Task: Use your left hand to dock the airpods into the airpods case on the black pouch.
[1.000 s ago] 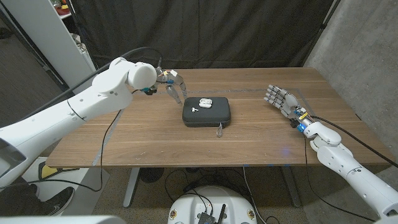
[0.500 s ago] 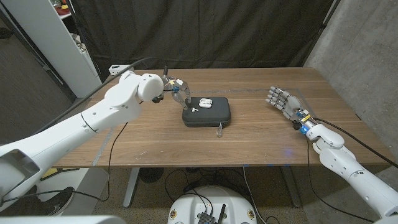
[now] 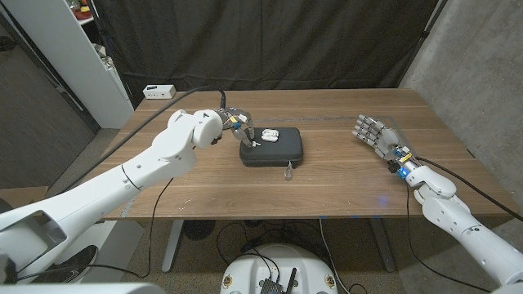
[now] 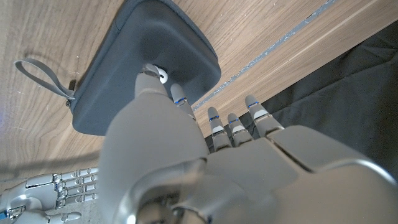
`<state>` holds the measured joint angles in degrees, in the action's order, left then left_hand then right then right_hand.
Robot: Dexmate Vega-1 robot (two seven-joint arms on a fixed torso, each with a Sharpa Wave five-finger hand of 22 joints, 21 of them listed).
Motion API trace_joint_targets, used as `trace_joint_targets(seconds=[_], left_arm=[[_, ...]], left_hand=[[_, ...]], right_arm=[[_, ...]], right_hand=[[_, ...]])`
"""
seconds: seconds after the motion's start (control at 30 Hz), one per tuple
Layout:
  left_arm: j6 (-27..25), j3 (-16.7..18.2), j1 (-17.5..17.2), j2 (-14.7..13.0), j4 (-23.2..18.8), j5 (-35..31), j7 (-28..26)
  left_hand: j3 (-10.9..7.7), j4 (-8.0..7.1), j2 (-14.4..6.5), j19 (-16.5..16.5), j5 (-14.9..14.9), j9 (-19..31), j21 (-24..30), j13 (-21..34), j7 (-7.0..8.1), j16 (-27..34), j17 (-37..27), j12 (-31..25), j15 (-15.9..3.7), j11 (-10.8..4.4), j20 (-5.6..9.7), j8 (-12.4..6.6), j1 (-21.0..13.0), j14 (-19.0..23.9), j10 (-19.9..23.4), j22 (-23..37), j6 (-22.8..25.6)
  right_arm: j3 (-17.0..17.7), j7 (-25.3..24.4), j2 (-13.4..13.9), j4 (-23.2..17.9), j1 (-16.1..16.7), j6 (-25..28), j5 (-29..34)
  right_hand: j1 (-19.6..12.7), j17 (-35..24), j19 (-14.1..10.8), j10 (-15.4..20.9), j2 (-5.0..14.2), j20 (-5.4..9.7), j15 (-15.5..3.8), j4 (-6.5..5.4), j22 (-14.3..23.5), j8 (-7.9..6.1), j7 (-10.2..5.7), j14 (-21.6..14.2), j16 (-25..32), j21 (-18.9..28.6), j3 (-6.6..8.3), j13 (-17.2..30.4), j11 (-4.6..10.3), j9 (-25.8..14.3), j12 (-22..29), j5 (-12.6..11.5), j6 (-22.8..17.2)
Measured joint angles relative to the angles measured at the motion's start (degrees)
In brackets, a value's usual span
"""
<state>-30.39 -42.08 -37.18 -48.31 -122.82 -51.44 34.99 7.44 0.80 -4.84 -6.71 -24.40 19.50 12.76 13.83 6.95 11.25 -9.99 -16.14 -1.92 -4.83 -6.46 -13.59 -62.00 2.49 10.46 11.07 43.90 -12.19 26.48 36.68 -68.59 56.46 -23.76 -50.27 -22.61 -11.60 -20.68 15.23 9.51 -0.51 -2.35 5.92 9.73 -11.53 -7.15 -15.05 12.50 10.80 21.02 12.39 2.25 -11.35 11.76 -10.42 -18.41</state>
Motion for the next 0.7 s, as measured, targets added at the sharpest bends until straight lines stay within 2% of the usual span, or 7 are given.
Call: trace_joint_targets(seconds=[0.7], left_arm=[[-2.6,-0.4,-4.1,3.2,1.3,-4.2,-4.7]], left_hand=[[0.46,-0.16,-0.4,-0.7,1.0,1.4,0.4,0.7,-0.70,0.0,0.0,-0.9,-0.18,-0.07,0.31,-1.49,-0.4,1.5,1.2,0.1,2.1]], right_arm=[[1.0,0.9,-0.1,0.3,1.7,-1.6,-0.7]], right_hand=[[0.2,-0.1,-0.2,0.3,-0.23,-0.22,0.00,0.00,0.0,0.00,0.22,0.0,0.2,0.0,0.00,0.0,-0.31,0.0,0.0,0.0,-0.2]])
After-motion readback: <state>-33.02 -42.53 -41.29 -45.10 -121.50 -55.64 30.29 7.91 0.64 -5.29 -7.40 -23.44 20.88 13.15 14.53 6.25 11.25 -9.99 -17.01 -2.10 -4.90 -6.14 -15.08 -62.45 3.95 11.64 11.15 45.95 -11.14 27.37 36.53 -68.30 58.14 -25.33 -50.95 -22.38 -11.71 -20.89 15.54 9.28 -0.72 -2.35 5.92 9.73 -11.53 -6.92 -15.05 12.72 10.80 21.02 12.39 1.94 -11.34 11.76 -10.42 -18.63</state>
